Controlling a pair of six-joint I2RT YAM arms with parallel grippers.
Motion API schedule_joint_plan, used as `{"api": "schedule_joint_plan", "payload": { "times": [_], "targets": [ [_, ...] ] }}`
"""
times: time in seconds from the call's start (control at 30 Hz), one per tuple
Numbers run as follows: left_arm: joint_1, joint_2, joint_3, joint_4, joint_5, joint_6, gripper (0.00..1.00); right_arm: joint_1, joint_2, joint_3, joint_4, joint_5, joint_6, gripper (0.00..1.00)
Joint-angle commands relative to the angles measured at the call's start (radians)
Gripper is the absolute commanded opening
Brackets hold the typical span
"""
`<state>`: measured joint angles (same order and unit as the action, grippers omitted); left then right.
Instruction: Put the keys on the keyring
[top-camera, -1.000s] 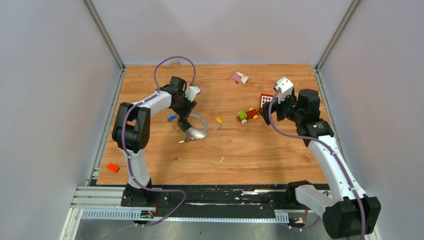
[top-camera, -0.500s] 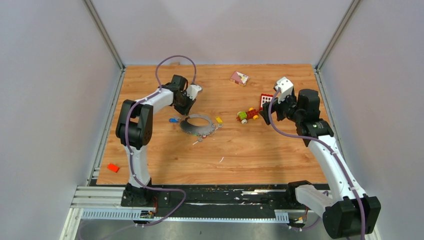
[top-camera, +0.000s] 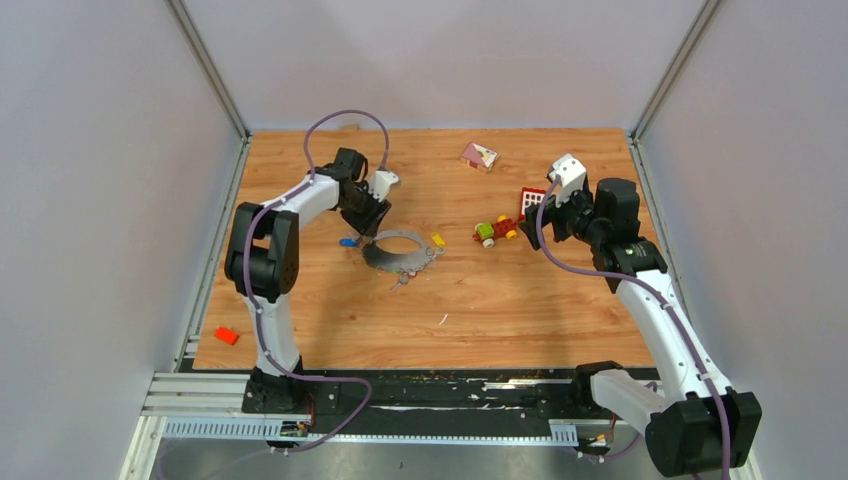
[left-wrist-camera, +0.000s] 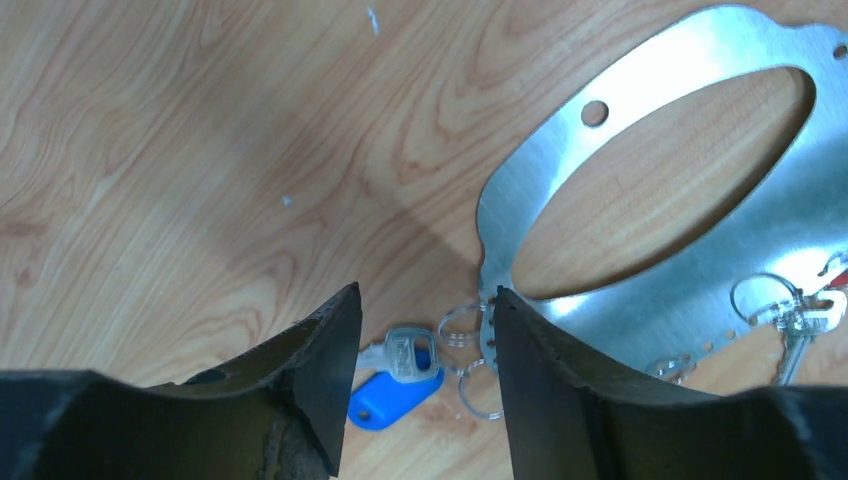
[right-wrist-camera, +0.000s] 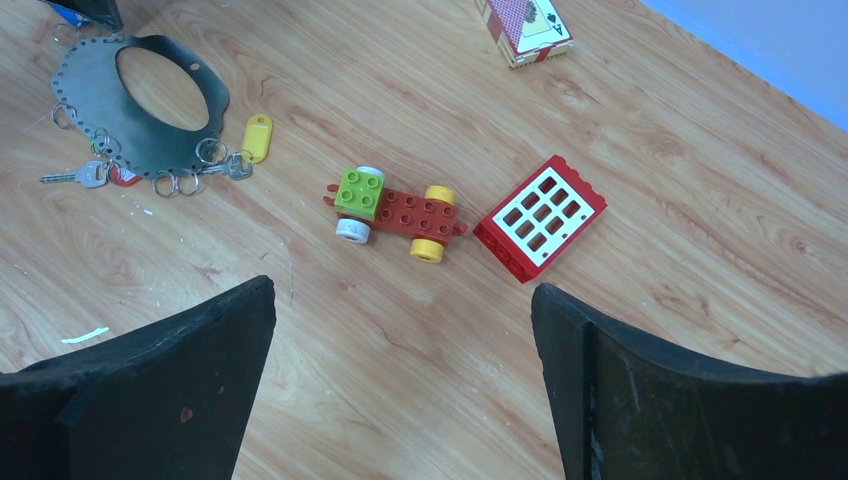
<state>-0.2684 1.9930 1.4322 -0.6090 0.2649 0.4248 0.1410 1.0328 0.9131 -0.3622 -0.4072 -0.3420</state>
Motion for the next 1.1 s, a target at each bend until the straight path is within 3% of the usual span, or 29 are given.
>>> {"api": "schedule_joint_plan", "payload": {
  "times": [0.0,0.43,0.63,0.83,1.07],
  "targets": [
    [0.017,-0.076,0.022,-0.092,0.060,0.134,0.61,0.002,0.005,0.026,-0.006,-0.015,-0.009,1.00],
    [0.013,0.053,0.187,-0.372,0.190,0.587,0.60,0.003,0.009,0.027,-0.010,-0.015,-0.011,1.00],
    [-0.006,0.109,0.220,-0.433,0.141,0.749,0.54,0.003,0.009,0.026,-0.011,-0.013,-0.012,1.00],
    [-0.018,0.146,0.243,-0.440,0.088,0.807,0.53,0.003,0.012,0.029,-0.013,-0.017,-0.013,1.00],
    [-0.022,0.180,0.262,-0.470,0.083,0.820,0.37,0.003,0.010,0.029,-0.015,-0.018,-0.015,1.00]
  ]
}}
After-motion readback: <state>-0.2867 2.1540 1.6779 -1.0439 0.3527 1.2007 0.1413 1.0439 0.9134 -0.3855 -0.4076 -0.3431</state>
